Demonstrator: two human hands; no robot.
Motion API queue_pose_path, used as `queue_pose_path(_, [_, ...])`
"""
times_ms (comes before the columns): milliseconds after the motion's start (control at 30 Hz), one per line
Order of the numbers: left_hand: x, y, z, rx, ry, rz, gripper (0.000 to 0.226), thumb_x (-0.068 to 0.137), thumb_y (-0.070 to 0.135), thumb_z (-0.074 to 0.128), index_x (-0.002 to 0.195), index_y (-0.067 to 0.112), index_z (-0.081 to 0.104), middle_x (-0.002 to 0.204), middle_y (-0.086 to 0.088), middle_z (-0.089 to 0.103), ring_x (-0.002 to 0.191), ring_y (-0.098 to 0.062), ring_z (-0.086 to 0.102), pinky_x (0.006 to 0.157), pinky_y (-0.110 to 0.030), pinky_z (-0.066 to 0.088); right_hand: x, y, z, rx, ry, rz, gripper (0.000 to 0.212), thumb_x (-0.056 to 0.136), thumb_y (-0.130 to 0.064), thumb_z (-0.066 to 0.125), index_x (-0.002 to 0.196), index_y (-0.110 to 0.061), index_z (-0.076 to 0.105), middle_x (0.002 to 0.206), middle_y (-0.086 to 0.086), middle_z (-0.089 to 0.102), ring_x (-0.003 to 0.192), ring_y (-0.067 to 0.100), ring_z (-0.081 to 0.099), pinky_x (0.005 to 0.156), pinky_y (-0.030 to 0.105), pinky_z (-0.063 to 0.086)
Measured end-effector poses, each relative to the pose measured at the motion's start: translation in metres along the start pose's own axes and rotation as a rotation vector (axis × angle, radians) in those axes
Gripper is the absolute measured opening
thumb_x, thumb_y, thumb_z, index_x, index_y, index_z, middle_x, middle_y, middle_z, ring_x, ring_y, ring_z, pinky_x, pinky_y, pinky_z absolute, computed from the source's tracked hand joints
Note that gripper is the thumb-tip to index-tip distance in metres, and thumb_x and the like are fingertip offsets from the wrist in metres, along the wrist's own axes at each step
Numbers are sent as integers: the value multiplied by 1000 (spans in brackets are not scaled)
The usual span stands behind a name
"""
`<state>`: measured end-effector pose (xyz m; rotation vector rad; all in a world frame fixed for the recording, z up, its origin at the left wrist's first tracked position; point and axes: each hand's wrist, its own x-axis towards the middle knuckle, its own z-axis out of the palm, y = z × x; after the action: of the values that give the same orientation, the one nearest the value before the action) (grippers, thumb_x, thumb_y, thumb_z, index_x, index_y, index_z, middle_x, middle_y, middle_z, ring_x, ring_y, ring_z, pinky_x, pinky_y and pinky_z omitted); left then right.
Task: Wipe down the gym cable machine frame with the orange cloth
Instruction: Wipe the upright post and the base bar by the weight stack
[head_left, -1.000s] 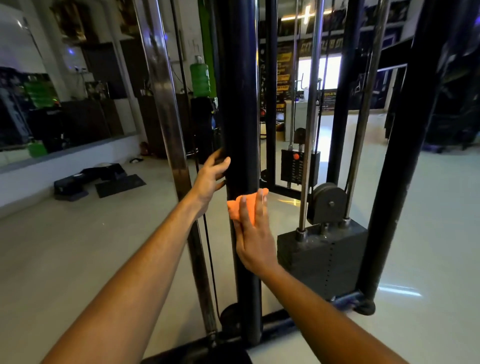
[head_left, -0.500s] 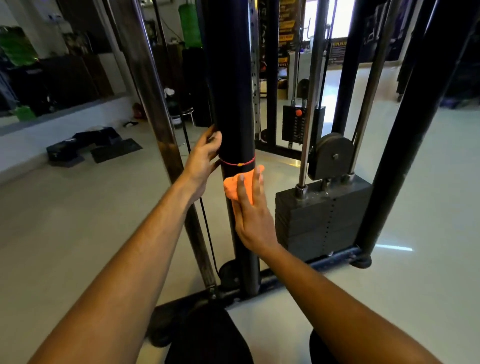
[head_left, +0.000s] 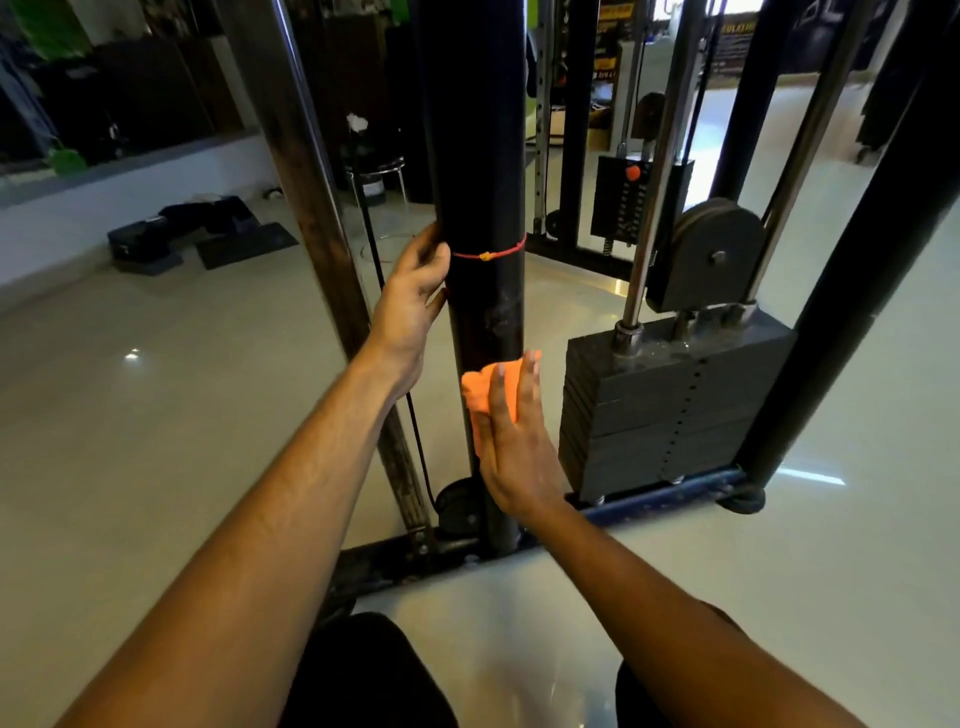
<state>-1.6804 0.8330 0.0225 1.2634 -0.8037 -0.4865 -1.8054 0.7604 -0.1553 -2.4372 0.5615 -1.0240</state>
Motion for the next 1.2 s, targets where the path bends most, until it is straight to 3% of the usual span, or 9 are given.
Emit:
queue_pose_path(133, [-4, -27, -2, 54, -1, -40, 39, 110, 35, 48, 148, 32, 57, 144, 8, 68, 139, -14, 58, 123, -50, 39, 33, -17, -7, 99, 123, 19, 75, 113, -62, 25, 165, -46, -26, 178, 1, -31, 168, 40, 4, 103, 69, 55])
queue_pose_path(300, [4, -50, -4, 70, -18, 3, 35, 115, 36, 42, 143, 29, 61, 139, 7, 70, 135, -15, 61, 113, -42, 46, 46, -8, 6, 82, 211, -37, 76, 117, -45, 42, 170, -33, -11, 180, 10, -21, 169, 37, 1, 117, 68, 45])
queue_pose_path(467, [-2, -80, -8, 73, -32, -15, 42, 114, 38, 44, 150, 20, 55, 137, 8, 69, 136, -15, 59, 116, -43, 43, 1, 25, 37, 53, 107, -29, 85, 114, -52, 43, 162, -53, -27, 179, 7, -27, 168, 38, 1, 106, 70, 53])
queue_pose_path(533, [-4, -85, -13, 76, -50, -13, 43, 115, 36, 44, 154, 21, 52, 145, 5, 66, 139, -16, 59, 116, -43, 44, 19, 9, 26, 135, 169, -20, 79, 115, -53, 37, 165, -49, -23, 179, 2, -28, 168, 38, 5, 105, 70, 53])
queue_pose_path(667, [-8, -78, -14, 43, -64, -62, 42, 114, 32, 45, 154, 24, 54, 138, 8, 70, 132, -12, 63, 103, -33, 45, 51, -13, 13, 224, 288, -7, 74, 117, -43, 40, 170, -36, -10, 180, 5, -22, 167, 39, 11, 111, 71, 48])
queue_pose_path(767, [-12, -79, -12, 36, -48, -62, 46, 111, 33, 47, 157, 26, 52, 146, 5, 66, 137, -15, 59, 106, -35, 45, 34, 3, 27, 142, 256, -44, 83, 116, -43, 45, 167, -46, -20, 180, 9, -21, 169, 37, 0, 116, 70, 44])
queue_pose_path(967, [-24, -90, -13, -9, -36, -108, 44, 113, 29, 43, 156, 24, 52, 150, 3, 64, 142, -17, 57, 126, -50, 37, -4, 33, 45, 94, 118, -38, 81, 114, -56, 38, 160, -55, -29, 179, 7, -26, 168, 37, 0, 102, 69, 57])
queue_pose_path(1067, [-30, -97, -12, -15, -31, -134, 48, 111, 31, 44, 158, 23, 50, 151, 1, 64, 143, -19, 56, 127, -53, 34, 13, 17, 23, 199, 136, -28, 80, 116, -51, 39, 165, -48, -24, 179, 2, -27, 168, 36, 7, 103, 61, 58])
queue_pose_path(1200, [-28, -101, -13, 2, -26, -127, 46, 111, 31, 44, 156, 24, 54, 147, 3, 66, 141, -19, 58, 126, -54, 36, 47, 1, -3, 231, 226, -44, 74, 117, -46, 38, 172, -28, -10, 181, 3, -19, 164, 34, 23, 93, 51, 64])
